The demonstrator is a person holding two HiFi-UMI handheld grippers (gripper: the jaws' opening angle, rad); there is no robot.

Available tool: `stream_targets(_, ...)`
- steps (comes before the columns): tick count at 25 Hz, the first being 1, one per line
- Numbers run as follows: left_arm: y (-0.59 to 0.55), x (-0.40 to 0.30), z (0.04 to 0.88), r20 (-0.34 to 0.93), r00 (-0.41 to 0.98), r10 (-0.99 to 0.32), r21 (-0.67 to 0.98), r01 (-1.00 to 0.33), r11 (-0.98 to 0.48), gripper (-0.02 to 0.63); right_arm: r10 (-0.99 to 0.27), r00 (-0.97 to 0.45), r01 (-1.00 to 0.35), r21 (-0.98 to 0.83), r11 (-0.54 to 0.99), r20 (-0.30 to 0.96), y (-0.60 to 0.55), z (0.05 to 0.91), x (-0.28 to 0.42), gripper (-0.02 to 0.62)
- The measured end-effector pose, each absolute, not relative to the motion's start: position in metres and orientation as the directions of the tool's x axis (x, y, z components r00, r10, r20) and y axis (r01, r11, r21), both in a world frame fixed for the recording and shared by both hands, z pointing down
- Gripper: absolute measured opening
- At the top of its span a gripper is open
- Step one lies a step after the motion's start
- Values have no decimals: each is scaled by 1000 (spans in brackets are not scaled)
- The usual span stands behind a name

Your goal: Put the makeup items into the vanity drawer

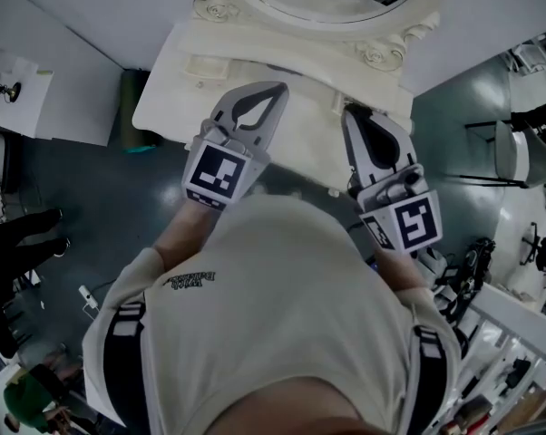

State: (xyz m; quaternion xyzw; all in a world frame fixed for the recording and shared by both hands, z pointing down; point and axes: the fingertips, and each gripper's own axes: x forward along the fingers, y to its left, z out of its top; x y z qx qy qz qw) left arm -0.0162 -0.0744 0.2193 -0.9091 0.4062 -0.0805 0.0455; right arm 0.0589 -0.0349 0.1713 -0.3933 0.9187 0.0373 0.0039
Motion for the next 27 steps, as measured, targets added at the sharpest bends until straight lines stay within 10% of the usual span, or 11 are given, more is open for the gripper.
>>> stream_targets(27, -73, -33, 229, 141, 702, -698, -135, -685, -716, 14, -784, -621, -783, 32, 621, 4, -40, 190, 53, 2)
